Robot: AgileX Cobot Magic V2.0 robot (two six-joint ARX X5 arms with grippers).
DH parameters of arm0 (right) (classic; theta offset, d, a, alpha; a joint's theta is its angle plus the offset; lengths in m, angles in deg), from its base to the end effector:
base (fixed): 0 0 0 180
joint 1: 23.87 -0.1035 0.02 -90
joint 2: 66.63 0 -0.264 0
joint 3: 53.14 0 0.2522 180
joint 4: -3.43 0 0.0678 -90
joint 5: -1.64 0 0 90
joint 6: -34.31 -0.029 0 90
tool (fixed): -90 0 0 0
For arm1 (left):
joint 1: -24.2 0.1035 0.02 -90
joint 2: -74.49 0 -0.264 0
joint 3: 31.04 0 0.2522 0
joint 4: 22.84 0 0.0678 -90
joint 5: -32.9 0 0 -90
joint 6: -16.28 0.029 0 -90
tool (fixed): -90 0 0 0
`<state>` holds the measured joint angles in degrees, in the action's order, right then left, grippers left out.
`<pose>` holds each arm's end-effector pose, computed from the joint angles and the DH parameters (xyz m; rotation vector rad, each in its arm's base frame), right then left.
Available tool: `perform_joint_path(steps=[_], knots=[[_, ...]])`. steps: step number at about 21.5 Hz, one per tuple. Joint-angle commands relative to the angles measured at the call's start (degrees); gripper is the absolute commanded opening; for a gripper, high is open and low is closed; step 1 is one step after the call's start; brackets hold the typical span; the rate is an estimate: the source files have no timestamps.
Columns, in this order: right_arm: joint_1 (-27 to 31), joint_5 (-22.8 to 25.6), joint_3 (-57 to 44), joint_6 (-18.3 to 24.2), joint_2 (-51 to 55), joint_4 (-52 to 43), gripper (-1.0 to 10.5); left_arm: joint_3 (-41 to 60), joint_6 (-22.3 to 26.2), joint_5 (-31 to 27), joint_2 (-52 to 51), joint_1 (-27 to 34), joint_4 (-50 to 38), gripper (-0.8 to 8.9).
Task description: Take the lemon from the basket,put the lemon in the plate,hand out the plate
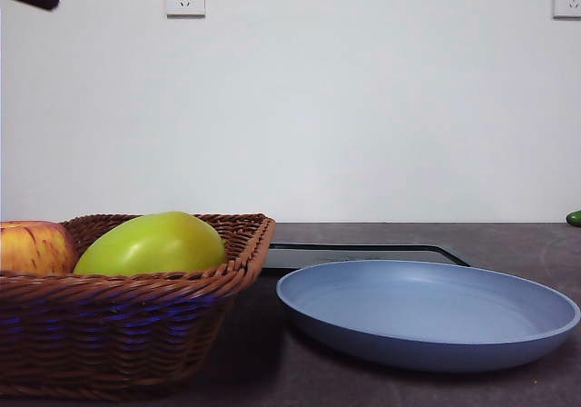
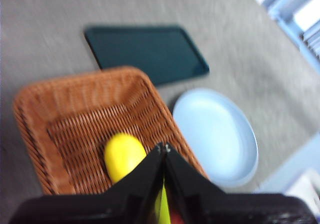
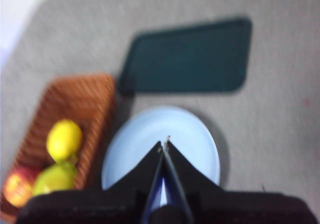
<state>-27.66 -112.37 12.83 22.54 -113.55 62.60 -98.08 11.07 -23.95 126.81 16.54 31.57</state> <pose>0.1491 0.0217 0.3179 0.3173 0.7428 0.3928 0.1697 -0.0388 0.3177 -0.2397 0.7211 -0.6520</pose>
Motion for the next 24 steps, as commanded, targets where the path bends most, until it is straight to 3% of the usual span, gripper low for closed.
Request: perform_joint_path(steps=[1,7,10,14,19,24], knots=[[0.0,0.0,1.2,5.1,-3.7,3.2,0.0,-2.0,3.5,-0.1,2.1,-1.4,2.8,0.07],[-0.4,0.3,1.1,10.1,-13.4,9.4,0.4,-2.3,3.7,-0.2,4.0,-4.9,3.6,0.35],[-2.0,0.6,0.8,10.1,-17.0,8.9,1.9,-2.3,3.3,-0.3,4.0,-5.2,3.5,2.43],[-4.9,4.9,-4.4,7.0,-19.4,1.9,2.2,-2.3,1.9,-1.1,4.0,-5.2,3.4,2.92],[-7.3,5.0,-10.6,3.5,-22.7,-8.2,2.2,-2.3,0.5,-1.3,4.0,-5.9,3.5,3.11],[-7.7,5.0,-11.0,2.6,-30.9,-15.0,2.2,-2.3,0.3,-1.4,4.0,-5.9,4.0,3.11]])
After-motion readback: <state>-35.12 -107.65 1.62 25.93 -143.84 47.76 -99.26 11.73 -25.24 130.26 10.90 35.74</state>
